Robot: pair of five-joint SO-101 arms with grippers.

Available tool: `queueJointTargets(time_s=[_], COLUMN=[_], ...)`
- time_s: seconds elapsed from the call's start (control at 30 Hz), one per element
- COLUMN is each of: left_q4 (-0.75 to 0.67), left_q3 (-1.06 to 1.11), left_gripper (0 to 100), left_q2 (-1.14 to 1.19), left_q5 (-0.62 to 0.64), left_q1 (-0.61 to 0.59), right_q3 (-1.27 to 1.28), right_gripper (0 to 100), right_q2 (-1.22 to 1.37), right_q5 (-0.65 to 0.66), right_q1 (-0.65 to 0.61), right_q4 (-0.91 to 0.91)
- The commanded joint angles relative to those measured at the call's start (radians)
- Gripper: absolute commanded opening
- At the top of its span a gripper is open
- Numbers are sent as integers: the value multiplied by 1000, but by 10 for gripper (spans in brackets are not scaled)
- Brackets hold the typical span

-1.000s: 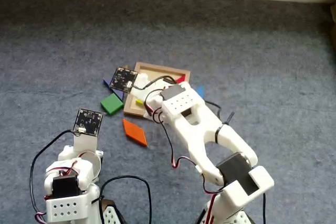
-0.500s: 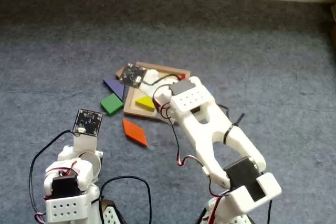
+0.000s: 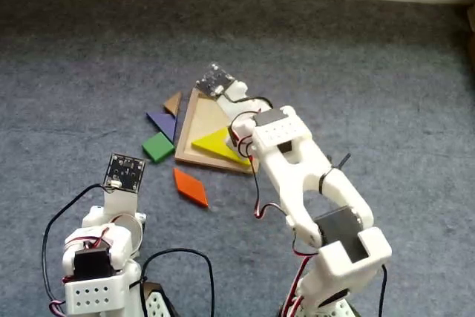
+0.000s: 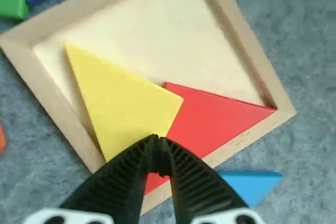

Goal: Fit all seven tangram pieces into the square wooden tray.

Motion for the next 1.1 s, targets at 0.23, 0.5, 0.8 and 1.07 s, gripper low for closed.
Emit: queueJointTargets(time_s=[0.23, 0.5, 0.8, 1.07], left_q4=[6, 6, 6, 6], left_q3=[19, 19, 19, 19], left_gripper=[56, 56, 56, 56], left_q2=[-27, -27, -27, -27], left_q5=[6, 6, 6, 6], left_q1=[7, 7, 7, 7], right_q3=[-51, -54, -50, 42], right_gripper=[9, 9, 9, 9], right_q2=[53, 22, -39, -228], right_q5=[-6, 114, 112, 89], right_q1=[-16, -47, -27, -27], right_q4=[-19, 125, 127, 120])
